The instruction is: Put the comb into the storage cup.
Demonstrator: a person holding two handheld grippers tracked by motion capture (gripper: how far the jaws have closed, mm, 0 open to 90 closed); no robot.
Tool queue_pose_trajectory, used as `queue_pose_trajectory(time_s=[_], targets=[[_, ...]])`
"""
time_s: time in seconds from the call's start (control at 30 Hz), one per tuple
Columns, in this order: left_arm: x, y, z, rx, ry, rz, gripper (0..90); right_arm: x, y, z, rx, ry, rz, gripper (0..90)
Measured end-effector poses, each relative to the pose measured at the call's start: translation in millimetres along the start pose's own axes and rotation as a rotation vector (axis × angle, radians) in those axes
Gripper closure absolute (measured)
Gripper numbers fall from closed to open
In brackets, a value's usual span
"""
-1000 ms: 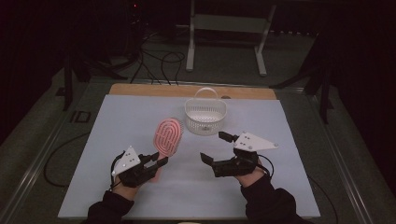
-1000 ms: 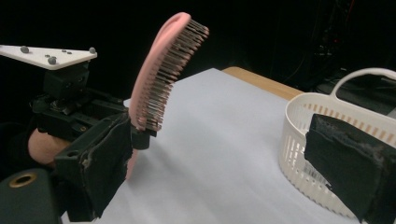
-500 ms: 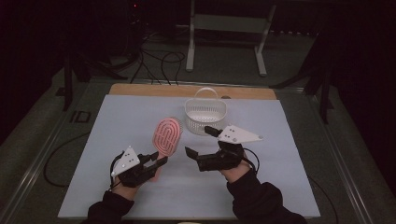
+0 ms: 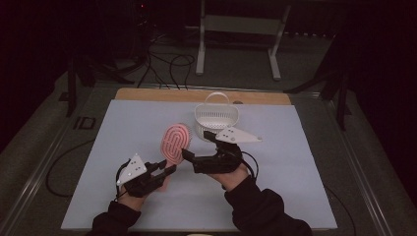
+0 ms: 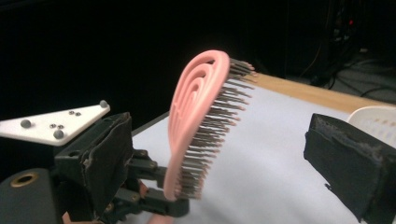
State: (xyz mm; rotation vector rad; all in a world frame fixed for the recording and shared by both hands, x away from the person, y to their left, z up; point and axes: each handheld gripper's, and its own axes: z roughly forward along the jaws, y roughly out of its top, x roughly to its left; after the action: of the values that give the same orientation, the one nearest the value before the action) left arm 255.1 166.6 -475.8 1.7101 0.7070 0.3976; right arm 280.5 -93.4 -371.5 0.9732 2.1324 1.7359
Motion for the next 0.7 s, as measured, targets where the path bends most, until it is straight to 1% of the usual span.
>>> queue_pose_trajectory(time_s=[0.03,0.13,0.17,0.2,0.23,0.27,0.3,0.33,0.37,0.4,0.43,0.47,0.5,0.53,0.57,0.6,0.63,0.67,0.7], targets=[[0.4,0.0,0.0,0.000,-0.004,-0.003,71.2,2.2,0.1,3.9,0.001,0.008,0.012,7.9],[0.5,0.0,-0.2,-0.002,0.000,-0.001,71.2,4.3,0.6,8.6,0.009,0.010,0.021,8.5],[0.4,0.0,-0.5,-0.004,0.000,0.001,71.2,5.3,1.3,12.4,0.006,0.001,0.048,9.9],[0.4,0.0,-0.5,-0.004,0.000,0.001,71.2,5.3,1.3,12.4,0.006,0.001,0.048,9.9],[0.8,0.1,-0.7,-0.003,-0.003,0.000,71.2,6.4,2.6,15.3,0.008,-0.013,0.070,11.8],[0.8,0.1,-0.7,-0.003,-0.003,0.000,71.2,6.4,2.6,15.3,0.008,-0.013,0.070,11.8],[1.0,0.1,-0.9,-0.005,-0.001,-0.002,71.2,7.1,3.9,17.9,0.007,-0.014,0.101,13.4],[1.0,0.1,-0.9,-0.005,-0.001,-0.002,71.2,7.1,3.9,17.9,0.007,-0.014,0.101,13.4],[1.1,0.0,-1.2,-0.005,0.005,0.000,71.2,8.1,4.8,20.5,0.011,-0.015,0.126,14.2],[1.1,0.0,-1.2,-0.005,0.005,0.000,71.2,8.1,4.8,20.5,0.011,-0.015,0.126,14.2],[1.2,0.2,-1.3,-0.006,0.005,0.005,71.2,8.6,4.9,23.1,0.016,-0.015,0.148,16.2],[1.2,0.2,-1.3,-0.006,0.005,0.005,71.2,8.6,4.9,23.1,0.016,-0.015,0.148,16.2],[1.3,0.2,-1.1,-0.005,0.002,0.002,71.2,8.5,4.6,26.1,0.026,-0.016,0.179,18.7],[1.3,0.2,-1.1,-0.005,0.002,0.002,71.2,8.5,4.6,26.1,0.026,-0.016,0.179,18.7],[1.3,0.2,-1.0,-0.005,0.003,0.003,71.2,8.1,4.2,28.5,0.031,-0.011,0.205,20.4],[1.3,0.2,-1.0,-0.005,0.003,0.003,71.2,8.1,4.2,28.5,0.031,-0.011,0.205,20.4],[1.2,0.1,-1.1,-0.005,0.005,0.005,71.2,7.8,3.4,31.2,0.037,-0.001,0.231,23.1],[1.2,0.1,-1.1,-0.005,0.005,0.005,71.2,7.8,3.4,31.2,0.037,-0.001,0.231,23.1],[1.1,0.1,-1.0,-0.005,0.005,0.006,71.2,8.0,2.7,33.7,0.043,-0.010,0.243,26.2]])
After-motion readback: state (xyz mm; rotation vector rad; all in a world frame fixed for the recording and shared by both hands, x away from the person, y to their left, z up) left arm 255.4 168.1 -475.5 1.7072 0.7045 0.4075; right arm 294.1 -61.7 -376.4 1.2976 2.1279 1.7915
